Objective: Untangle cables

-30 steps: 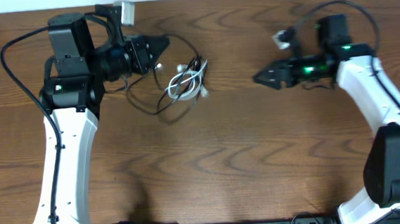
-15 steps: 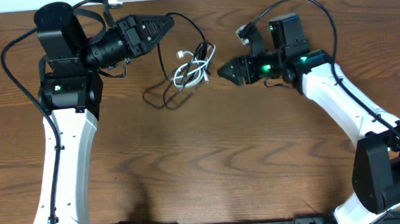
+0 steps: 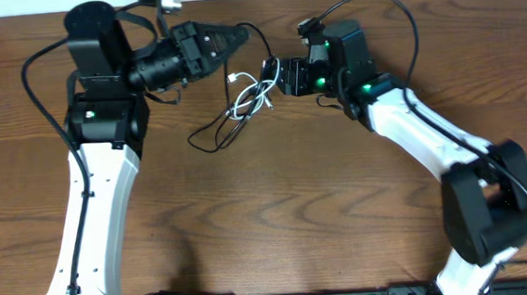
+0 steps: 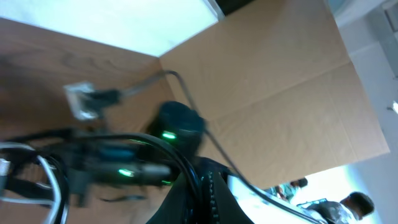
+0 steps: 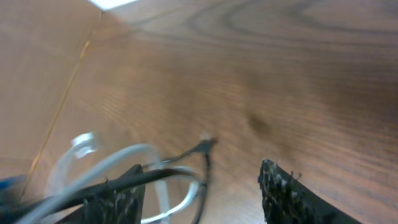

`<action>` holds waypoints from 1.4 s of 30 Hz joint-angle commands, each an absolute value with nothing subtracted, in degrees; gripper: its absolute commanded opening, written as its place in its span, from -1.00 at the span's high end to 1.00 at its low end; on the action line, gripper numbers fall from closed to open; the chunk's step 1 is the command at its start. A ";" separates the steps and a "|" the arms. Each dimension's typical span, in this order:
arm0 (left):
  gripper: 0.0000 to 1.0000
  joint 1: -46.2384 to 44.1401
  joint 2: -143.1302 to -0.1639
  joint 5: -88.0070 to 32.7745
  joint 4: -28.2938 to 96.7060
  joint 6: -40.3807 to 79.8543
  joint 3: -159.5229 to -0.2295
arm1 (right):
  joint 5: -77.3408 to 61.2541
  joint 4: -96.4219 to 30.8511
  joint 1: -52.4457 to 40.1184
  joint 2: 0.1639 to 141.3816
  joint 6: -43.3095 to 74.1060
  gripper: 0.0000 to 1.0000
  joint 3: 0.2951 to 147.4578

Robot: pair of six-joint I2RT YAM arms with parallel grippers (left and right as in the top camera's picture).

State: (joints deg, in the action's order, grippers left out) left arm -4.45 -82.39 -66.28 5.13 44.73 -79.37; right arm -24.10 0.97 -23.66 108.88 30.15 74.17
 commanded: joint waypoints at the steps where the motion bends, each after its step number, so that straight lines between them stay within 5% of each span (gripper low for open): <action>1: 0.85 -5.89 -81.08 -67.99 4.60 46.54 -80.71 | -17.72 4.23 -23.24 112.73 38.81 -0.09 74.15; 9: 0.85 -5.98 -81.06 -67.94 1.65 51.83 -80.71 | -15.25 5.23 -21.04 115.44 40.66 -0.06 74.15; 28: 0.85 6.96 -81.03 -67.46 -2.24 47.07 -80.71 | -4.80 -36.38 -6.11 115.44 22.13 0.55 74.15; 38: 0.85 10.96 -81.23 -58.24 19.07 31.70 -80.71 | -5.67 -43.75 1.80 115.44 14.57 0.70 74.15; 42: 0.85 9.19 -81.23 -57.10 24.36 28.18 -80.71 | -20.01 -42.83 1.87 115.20 3.55 0.55 74.17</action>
State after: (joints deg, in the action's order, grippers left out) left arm 10.63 -82.39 -59.16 22.81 34.61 -79.64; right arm -9.34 -43.13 2.15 114.67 13.67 74.81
